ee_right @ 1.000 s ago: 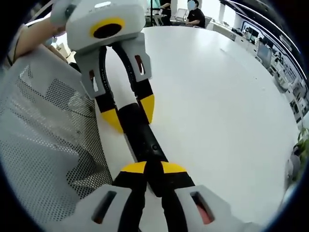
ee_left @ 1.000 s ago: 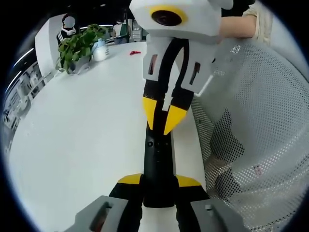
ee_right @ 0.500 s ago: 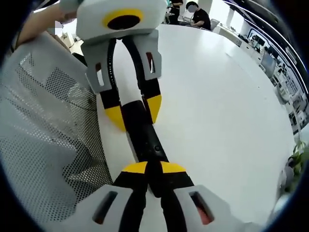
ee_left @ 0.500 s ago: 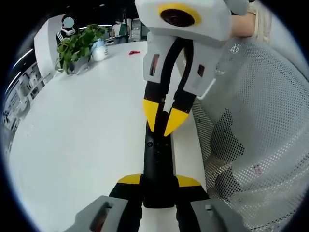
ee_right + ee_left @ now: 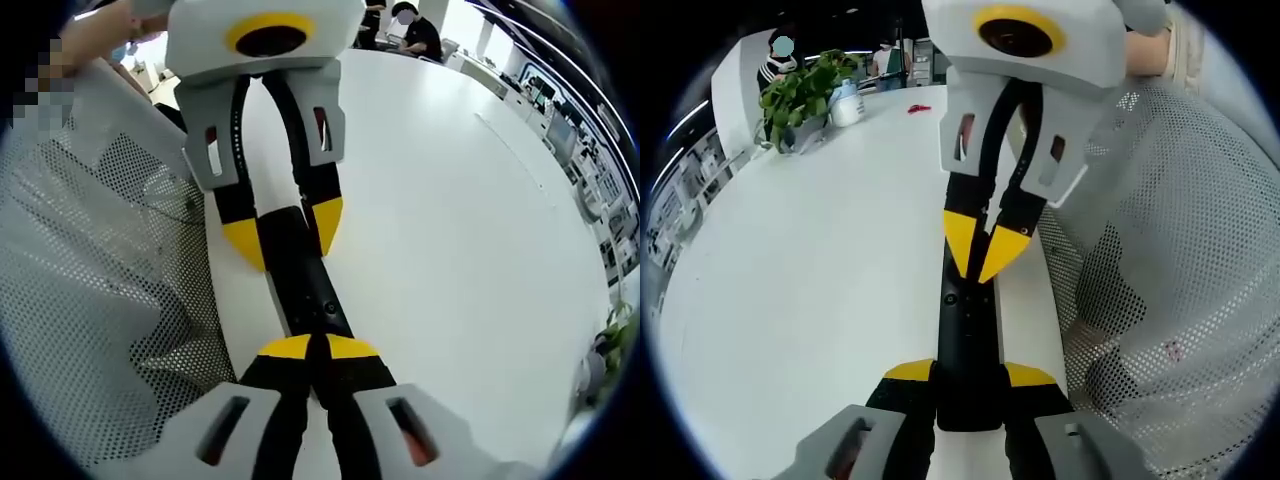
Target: Press the specified remote control buttons in sequence, fully releasing each button before pressing the next.
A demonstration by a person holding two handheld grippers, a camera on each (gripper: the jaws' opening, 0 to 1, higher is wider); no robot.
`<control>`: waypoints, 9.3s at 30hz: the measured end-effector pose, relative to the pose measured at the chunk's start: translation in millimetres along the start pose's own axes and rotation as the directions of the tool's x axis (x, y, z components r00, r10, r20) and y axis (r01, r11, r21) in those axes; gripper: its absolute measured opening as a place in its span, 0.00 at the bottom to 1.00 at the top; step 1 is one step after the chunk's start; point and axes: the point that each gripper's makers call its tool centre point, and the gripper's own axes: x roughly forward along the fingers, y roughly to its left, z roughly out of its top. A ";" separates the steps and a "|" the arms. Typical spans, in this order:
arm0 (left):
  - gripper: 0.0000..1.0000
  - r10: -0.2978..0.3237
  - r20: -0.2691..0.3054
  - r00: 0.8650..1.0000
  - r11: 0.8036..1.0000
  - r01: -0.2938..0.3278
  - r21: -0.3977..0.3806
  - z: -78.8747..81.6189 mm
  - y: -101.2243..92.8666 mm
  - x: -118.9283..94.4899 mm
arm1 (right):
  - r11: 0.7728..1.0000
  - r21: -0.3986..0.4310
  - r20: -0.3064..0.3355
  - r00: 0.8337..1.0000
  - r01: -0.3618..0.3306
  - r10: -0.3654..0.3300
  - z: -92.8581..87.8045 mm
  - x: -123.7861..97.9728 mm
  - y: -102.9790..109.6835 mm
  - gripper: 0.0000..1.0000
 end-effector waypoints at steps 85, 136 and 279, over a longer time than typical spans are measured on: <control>0.25 0.004 0.043 0.999 0.999 -0.002 -0.037 1.8 -0.1 0.3 | 0.998 0.048 0.067 0.997 -0.050 0.047 2.7 -1.1 4.3 0.03; 0.25 0.002 0.043 0.999 0.999 -0.001 -0.036 1.9 -0.2 0.3 | 1.000 -0.006 0.014 1.000 -0.005 0.005 -3.9 -3.3 -0.5 0.04; 0.24 -0.002 0.011 1.000 0.992 0.003 -0.130 4.0 0.7 0.6 | 0.816 -0.568 0.004 0.992 0.108 -0.129 11.7 5.6 15.9 0.00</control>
